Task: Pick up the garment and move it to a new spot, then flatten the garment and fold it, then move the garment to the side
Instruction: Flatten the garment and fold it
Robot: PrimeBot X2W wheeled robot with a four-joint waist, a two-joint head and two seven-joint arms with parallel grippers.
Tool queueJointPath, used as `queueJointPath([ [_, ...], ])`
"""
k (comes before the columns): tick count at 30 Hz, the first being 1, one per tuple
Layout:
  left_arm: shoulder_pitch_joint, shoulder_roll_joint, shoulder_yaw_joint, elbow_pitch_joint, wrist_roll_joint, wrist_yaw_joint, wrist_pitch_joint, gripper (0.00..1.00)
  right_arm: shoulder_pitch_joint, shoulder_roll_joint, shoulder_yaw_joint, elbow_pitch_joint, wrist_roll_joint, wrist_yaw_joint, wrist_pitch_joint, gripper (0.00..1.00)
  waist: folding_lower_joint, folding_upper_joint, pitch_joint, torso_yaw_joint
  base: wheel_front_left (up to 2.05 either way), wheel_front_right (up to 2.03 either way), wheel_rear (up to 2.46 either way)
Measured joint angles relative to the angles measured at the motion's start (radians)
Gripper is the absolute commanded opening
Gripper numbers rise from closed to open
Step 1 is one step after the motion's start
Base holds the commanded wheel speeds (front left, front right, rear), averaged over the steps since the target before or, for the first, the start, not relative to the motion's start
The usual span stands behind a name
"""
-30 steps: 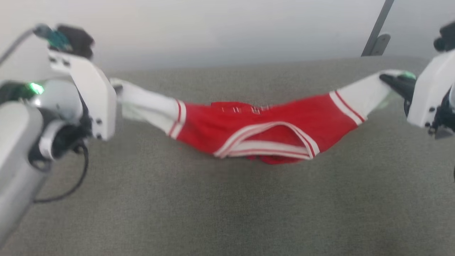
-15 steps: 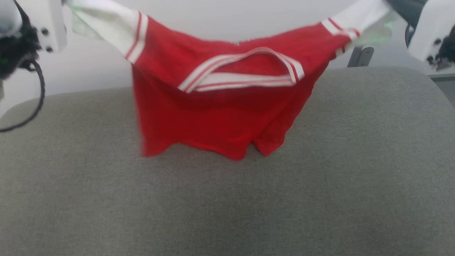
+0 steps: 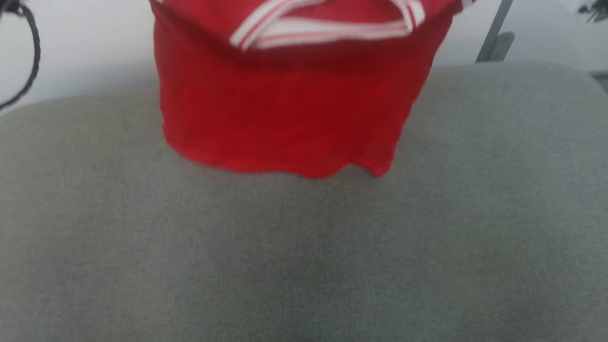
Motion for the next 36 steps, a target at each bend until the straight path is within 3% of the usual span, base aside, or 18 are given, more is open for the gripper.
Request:
queueJointPath([
  [7, -0.14, -0.074, -0.005, 0.14, 0.058, -0.035, -0.177, 0.0, -0.155, -0.004, 0.081, 0.159, -0.063, 0.0, -0.216, 0.0, 0.0, 0.0, 0.124, 0.011, 0.0, 0.0, 0.0],
  [16, -0.341, -0.147, 0.003, 0.316, 0.146, -0.073, -0.508, 0.0, -0.372, 0.005, 0.106, 0.371, -0.25, 0.0, -0.595, 0.0, 0.0, 0.0, 0.271, 0.034, 0.0, 0.0, 0.0],
  [21, -0.355, -0.18, 0.001, 0.415, 0.146, -0.101, -0.583, 0.0, -0.394, 0.039, 0.151, 0.467, -0.277, 0.0, -0.641, 0.0, 0.0, 0.0, 0.305, 0.052, 0.0, 0.0, 0.0],
  [26, -0.299, -0.197, -0.016, 0.534, 0.134, -0.139, -0.592, 0.0, -0.35, 0.064, 0.23, 0.532, -0.223, 0.0, -0.619, 0.0, 0.0, 0.0, 0.312, 0.07, 0.0, 0.0, 0.0],
  [30, -0.223, -0.221, -0.041, 0.615, 0.107, -0.158, -0.52, 0.0, -0.266, 0.057, 0.299, 0.528, -0.141, 0.0, -0.577, 0.0, 0.0, 0.0, 0.299, 0.082, 0.0, 0.0, 0.0],
  [36, -0.097, -0.226, -0.075, 0.684, 0.086, -0.173, -0.414, 0.0, -0.122, -0.007, 0.399, 0.421, 0.004, 0.0, -0.493, 0.0, 0.0001, 0.0, 0.259, 0.095, 0.0, 0.0, 0.0],
])
